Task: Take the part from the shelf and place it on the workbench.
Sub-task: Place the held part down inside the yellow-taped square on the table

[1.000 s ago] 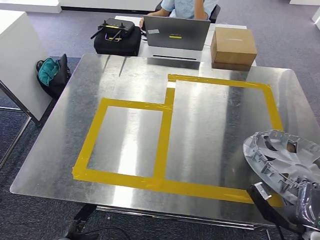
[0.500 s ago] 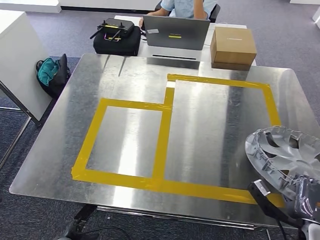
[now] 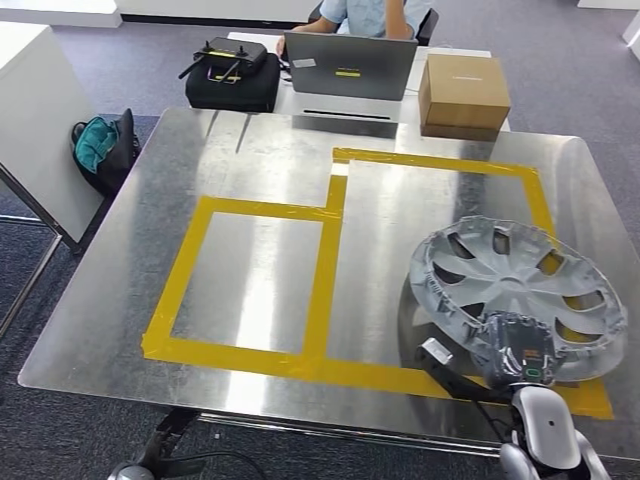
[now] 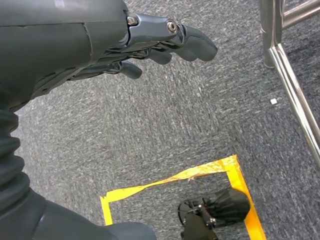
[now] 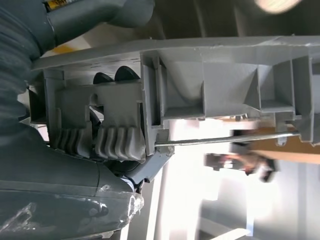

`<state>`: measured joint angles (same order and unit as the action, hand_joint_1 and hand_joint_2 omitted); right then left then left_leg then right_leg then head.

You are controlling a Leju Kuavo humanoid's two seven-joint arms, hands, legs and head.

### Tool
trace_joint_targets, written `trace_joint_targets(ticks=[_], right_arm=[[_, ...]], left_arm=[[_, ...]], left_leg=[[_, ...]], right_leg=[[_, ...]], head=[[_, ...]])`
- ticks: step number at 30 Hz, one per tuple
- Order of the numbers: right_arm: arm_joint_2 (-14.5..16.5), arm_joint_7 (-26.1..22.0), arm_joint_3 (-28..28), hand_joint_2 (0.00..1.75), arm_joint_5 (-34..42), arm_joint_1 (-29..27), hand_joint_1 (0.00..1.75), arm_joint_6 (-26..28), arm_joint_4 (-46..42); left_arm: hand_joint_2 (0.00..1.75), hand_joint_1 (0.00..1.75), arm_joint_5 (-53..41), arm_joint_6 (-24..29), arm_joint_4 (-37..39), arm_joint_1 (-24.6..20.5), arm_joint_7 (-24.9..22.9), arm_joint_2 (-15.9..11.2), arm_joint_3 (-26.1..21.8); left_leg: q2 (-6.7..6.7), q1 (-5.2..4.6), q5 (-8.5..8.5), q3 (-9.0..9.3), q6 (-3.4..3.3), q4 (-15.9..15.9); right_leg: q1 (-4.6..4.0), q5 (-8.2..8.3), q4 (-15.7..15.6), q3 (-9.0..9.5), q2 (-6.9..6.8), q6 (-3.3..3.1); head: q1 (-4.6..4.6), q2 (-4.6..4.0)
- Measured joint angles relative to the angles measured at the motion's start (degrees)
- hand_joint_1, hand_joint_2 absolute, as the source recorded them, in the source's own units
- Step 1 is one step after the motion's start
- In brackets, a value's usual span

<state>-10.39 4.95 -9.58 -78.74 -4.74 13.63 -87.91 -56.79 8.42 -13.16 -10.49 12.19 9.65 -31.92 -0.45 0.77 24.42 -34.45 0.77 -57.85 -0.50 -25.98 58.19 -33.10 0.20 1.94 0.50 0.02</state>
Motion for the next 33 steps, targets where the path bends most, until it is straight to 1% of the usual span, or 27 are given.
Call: trace_joint_targets(ticks=[3,5,10,21,27,33], right_arm=[[-0.1,-0.7,-5.0,1.75,0.6,1.4,1.75,0.3,0.8],[-0.3,-0.9,-7.4,1.75,0.9,2.2,1.75,0.3,1.0],[-1.1,-1.3,-10.9,1.75,1.6,3.1,1.75,0.6,1.1],[-2.3,-1.7,-14.1,1.75,2.5,3.8,1.75,1.1,1.2],[-3.7,2.0,-15.1,1.75,2.0,3.5,1.75,0.2,1.1],[-4.9,3.9,-15.2,1.75,2.4,2.6,1.75,0.1,1.0]], left_arm=[[1.75,0.00,-0.1,-0.2,0.0,0.0,0.0,0.1,0.4],[1.75,0.00,-0.1,-0.4,0.0,-0.1,-0.1,0.1,0.7],[1.75,0.00,-0.3,-0.5,0.0,-0.2,-0.1,0.1,1.2],[1.75,0.00,-0.4,-0.5,0.0,-0.3,-0.2,0.1,1.5],[1.75,0.00,0.4,-1.1,0.0,-0.3,0.3,0.1,1.8],[1.75,0.00,2.0,-2.9,0.0,-0.1,1.6,-0.2,1.8]], left_leg=[[-0.01,0.03,-0.02,0.00,0.03,0.0],[0.00,0.04,-0.02,0.00,0.04,0.0],[-0.01,0.03,-0.02,0.00,0.04,0.1],[-0.01,0.04,-0.02,0.01,0.04,0.1],[-0.01,0.03,-0.02,0.00,0.04,0.1],[-0.01,0.01,-0.02,-0.02,0.03,0.1]], right_leg=[[-0.02,-0.01,0.0,-0.01,-0.03,-0.01],[-0.03,-0.02,0.0,-0.02,-0.01,-0.02],[-0.03,-0.02,0.0,-0.02,-0.01,-0.03],[-0.03,-0.01,0.0,-0.02,0.00,-0.03],[-0.03,-0.01,0.0,-0.03,-0.02,-0.03],[-0.02,-0.01,0.0,-0.03,-0.02,-0.03]], head=[[0.00,0.00],[0.00,0.00],[0.01,0.00],[-0.01,0.00],[0.00,0.00],[0.00,0.00]])
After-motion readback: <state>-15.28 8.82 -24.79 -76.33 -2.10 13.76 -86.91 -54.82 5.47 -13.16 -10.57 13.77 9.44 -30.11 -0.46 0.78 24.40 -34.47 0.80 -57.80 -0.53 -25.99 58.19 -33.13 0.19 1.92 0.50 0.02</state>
